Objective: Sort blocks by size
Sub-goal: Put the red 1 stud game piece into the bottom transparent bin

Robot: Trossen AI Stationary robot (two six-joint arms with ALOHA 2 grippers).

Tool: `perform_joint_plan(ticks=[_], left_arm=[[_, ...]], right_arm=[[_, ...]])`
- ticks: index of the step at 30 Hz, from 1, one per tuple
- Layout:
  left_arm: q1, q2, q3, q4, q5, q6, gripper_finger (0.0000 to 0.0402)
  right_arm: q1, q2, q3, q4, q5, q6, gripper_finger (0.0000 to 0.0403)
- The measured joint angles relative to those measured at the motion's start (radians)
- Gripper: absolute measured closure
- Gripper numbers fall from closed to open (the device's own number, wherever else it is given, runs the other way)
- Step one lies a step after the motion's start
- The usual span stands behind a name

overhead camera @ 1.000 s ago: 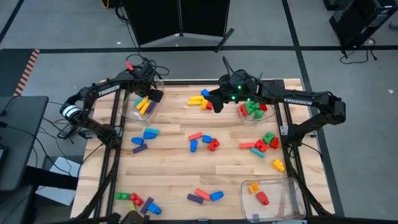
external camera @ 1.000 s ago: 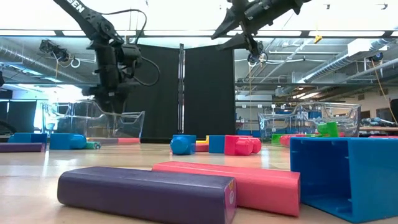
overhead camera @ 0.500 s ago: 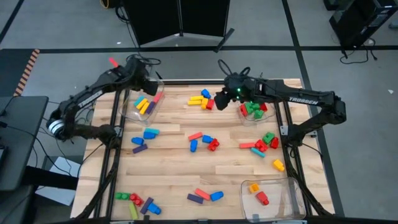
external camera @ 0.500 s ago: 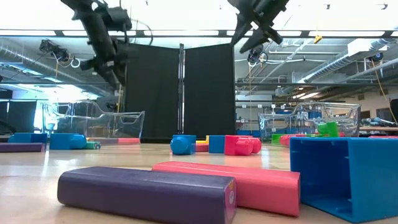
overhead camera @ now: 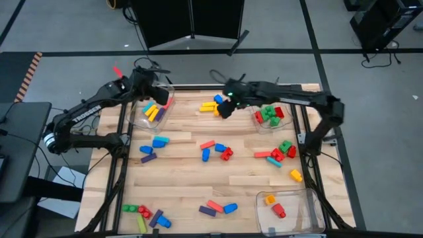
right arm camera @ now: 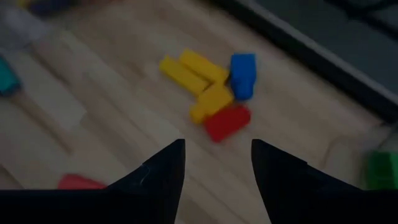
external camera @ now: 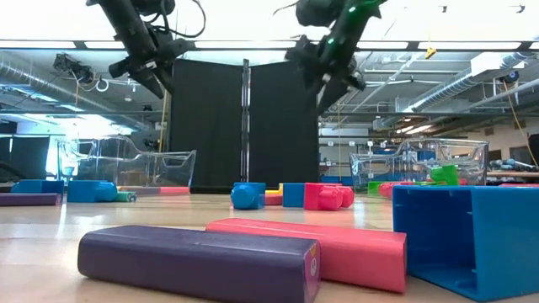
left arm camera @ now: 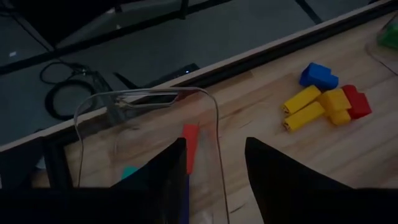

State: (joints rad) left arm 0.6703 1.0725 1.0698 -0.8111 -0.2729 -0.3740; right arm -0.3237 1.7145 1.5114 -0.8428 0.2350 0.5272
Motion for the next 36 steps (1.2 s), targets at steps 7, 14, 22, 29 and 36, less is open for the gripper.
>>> perform_joint_plan(ticks=[7, 14, 22, 29, 36], left_arm=[[-0.004, 0.001, -0.023, -0.003, -0.006, 0.000, 0.0231], [-0.005, 0.001, -0.055, -0.005, -0.006, 0.001, 0.0231], [-0.005, 0.001, -0.087, -0.003, -0.007, 0.008, 0.0231], [-0.005, 0.001, -0.095, 0.003, -0.006, 0.010, 0.0231], [-0.005, 0.001, -0.095, 0.006, -0.005, 0.030, 0.0231]], right_arm=[[-0.009, 0.156, 0.121, -0.006, -0.116, -0.046, 0.0208], [-0.021, 0.207, 0.138, 0.003, -0.136, -0.101, 0.0195], [-0.045, 0.216, 0.137, 0.097, -0.176, -0.064, 0.0120], [-0.041, 0.216, 0.137, 0.126, -0.163, -0.075, 0.0025], [-0.036, 0.216, 0.136, 0.140, -0.116, -0.020, 0.0016]])
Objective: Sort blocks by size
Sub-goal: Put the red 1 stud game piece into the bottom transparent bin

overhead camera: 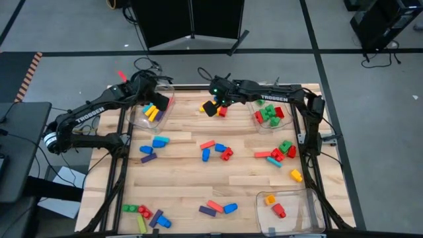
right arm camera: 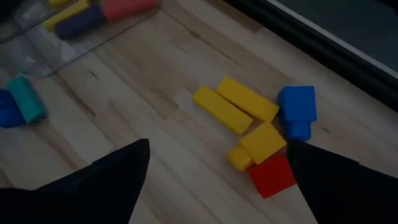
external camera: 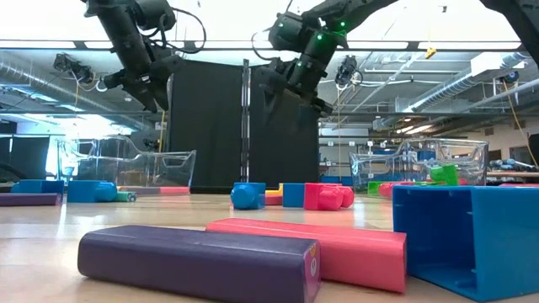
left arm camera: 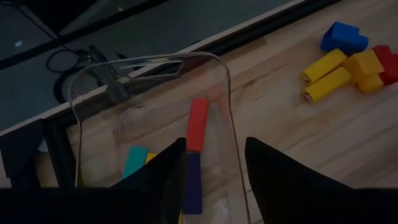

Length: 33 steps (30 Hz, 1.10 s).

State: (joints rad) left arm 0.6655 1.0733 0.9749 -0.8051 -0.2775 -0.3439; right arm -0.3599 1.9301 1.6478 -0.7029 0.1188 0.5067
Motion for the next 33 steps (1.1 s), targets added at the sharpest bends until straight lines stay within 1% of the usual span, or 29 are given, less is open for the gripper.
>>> perform_joint_plan(ticks=[6, 14, 17, 19, 21, 24, 27, 30, 33], left_arm=[[0.000, 0.000, 0.000, 0.000, 0.000, 0.000, 0.0231], [0.000, 0.000, 0.000, 0.000, 0.014, 0.000, 0.0231], [0.000, 0.000, 0.000, 0.000, 0.014, 0.000, 0.0231], [0.000, 0.000, 0.000, 0.000, 0.016, 0.000, 0.0231], [0.000, 0.000, 0.000, 0.000, 0.021, 0.000, 0.0231], [0.000, 0.000, 0.000, 0.002, 0.029, 0.000, 0.0231], [0.000, 0.000, 0.000, 0.008, 0.037, -0.001, 0.0231], [0.000, 0.000, 0.000, 0.008, 0.057, 0.005, 0.0231], [0.000, 0.000, 0.000, 0.008, 0.080, 0.047, 0.0231]], right_arm=[[0.000, 0.000, 0.000, 0.008, 0.001, -0.028, 0.0022], [-0.001, 0.000, -0.001, 0.041, 0.055, -0.026, 0.0024], [-0.006, 0.000, -0.001, 0.028, 0.126, 0.104, 0.0027], [-0.017, 0.012, 0.000, 0.015, 0.148, 0.186, 0.0028], [-0.033, 0.032, -0.001, -0.024, 0.138, 0.262, 0.0028], [-0.056, 0.073, -0.002, -0.036, 0.067, 0.372, 0.0028], [-0.066, 0.111, -0.001, -0.048, 0.017, 0.448, 0.0029], [-0.074, 0.146, -0.001, -0.084, -0.006, 0.511, 0.0033], [-0.077, 0.167, -0.001, -0.104, -0.008, 0.560, 0.0040]])
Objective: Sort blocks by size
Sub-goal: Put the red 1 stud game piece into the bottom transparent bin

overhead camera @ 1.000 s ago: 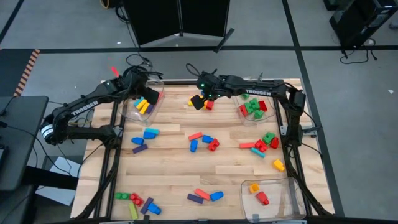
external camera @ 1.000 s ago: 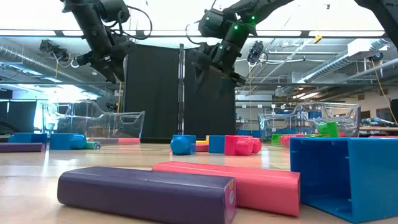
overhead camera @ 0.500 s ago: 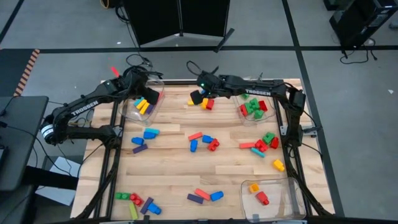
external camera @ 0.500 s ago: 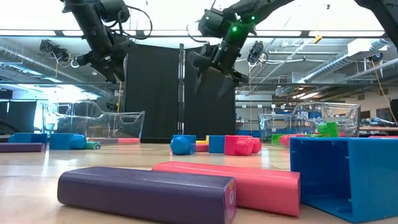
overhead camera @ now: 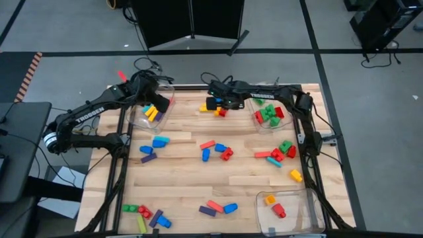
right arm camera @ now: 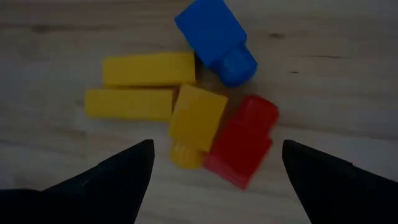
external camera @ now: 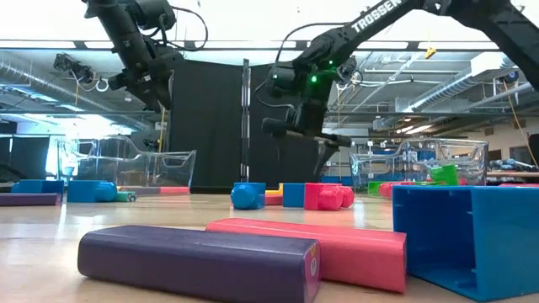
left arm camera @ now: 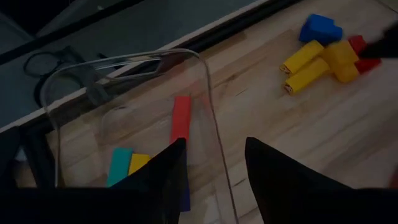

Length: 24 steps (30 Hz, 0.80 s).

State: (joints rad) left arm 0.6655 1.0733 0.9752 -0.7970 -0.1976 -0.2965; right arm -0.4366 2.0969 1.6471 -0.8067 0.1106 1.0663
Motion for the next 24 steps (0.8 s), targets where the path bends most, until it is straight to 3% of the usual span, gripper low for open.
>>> perform_joint_plan(ticks=[14, 24], left_arm=[[0.000, 0.000, 0.000, 0.001, 0.017, 0.141, 0.0231], [0.000, 0.000, 0.000, 0.005, 0.009, 0.216, 0.0231]], right_arm=[[-0.002, 0.068, 0.004, -0.044, -0.058, 0.102, 0.0064], [0.002, 0.062, 0.003, -0.060, -0.076, 0.057, 0.0091]])
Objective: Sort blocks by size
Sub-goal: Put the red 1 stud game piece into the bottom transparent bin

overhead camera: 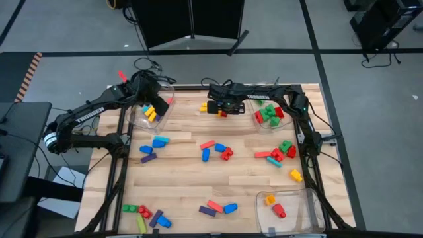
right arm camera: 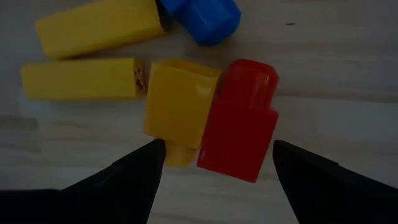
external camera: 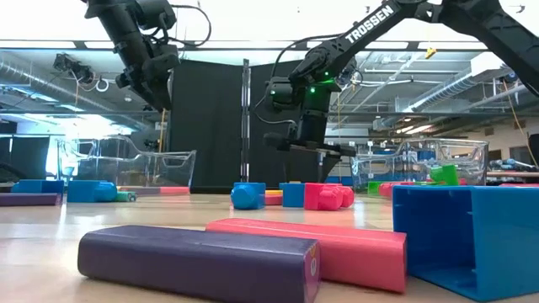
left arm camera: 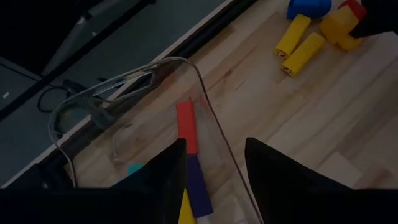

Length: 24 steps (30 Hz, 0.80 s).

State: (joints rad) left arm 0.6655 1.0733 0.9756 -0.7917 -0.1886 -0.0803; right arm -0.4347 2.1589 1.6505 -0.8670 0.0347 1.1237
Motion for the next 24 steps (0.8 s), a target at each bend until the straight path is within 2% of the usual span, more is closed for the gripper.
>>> perform_joint_plan(ticks=[7, 14, 24], left_arm=[[0.000, 0.000, 0.000, 0.014, -0.001, 0.002, 0.0231], [0.000, 0.000, 0.000, 0.020, -0.002, 0.001, 0.0231], [0.000, 0.000, 0.000, 0.024, -0.003, -0.001, 0.0231]], right_arm=[[0.007, -0.020, -0.002, -0.020, -0.004, -0.055, 0.0104], [0.007, -0.059, -0.002, -0.037, 0.048, -0.095, 0.0115], [0.002, -0.066, -0.017, -0.065, 0.088, -0.055, 0.0122]])
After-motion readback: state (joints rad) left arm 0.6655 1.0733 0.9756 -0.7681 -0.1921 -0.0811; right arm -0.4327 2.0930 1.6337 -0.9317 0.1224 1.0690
